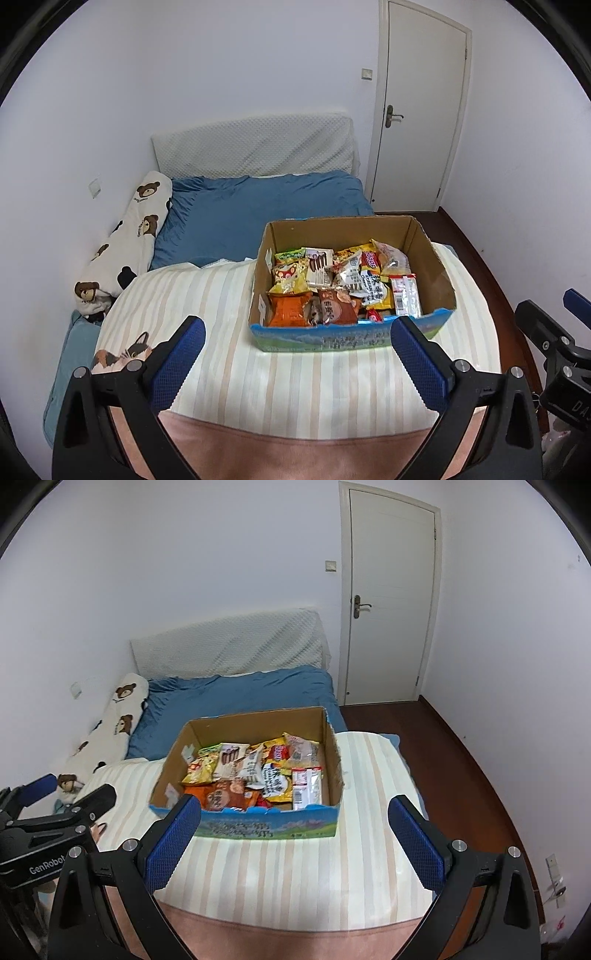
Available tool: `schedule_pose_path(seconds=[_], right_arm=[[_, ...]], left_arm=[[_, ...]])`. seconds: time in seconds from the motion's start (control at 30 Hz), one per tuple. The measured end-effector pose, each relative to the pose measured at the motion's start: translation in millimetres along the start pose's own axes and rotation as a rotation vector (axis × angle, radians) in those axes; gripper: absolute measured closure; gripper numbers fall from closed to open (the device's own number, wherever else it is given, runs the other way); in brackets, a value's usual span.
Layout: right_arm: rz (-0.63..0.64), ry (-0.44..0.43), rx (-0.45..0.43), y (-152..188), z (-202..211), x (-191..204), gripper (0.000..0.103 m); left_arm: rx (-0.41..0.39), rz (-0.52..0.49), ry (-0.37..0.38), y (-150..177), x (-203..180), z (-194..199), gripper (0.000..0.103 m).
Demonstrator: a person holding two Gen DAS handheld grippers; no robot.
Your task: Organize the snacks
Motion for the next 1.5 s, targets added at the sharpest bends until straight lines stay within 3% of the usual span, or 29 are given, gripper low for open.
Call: schedule_pose_path(seconds=[0.33,0.6,1.5], right_arm=[[-0.002,0.036,0.056,-8,-51,4,0.000],[0.012,0.049,0.080,-7,-68,8,0.000],[0.006,0.062,0.053,-9,-51,4,0.000]], left_arm=[[0.081,0.008,0.021,-13,0,-40,0.000],[0.112,0.025,0.029,-12,4,-54,0.000],[0.086,0.011,0.041,-13,2,-45,0.000]])
Point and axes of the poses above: each gripper's, at about its wrist camera, not at the fingertips, and z roughly against the way its jaws point, x to its left, y to its underside, the point moved 1 cm from there along -z, roughly the way its jaws point, and after that the axes turned 11 degrees about y, right-handed, at the moved point
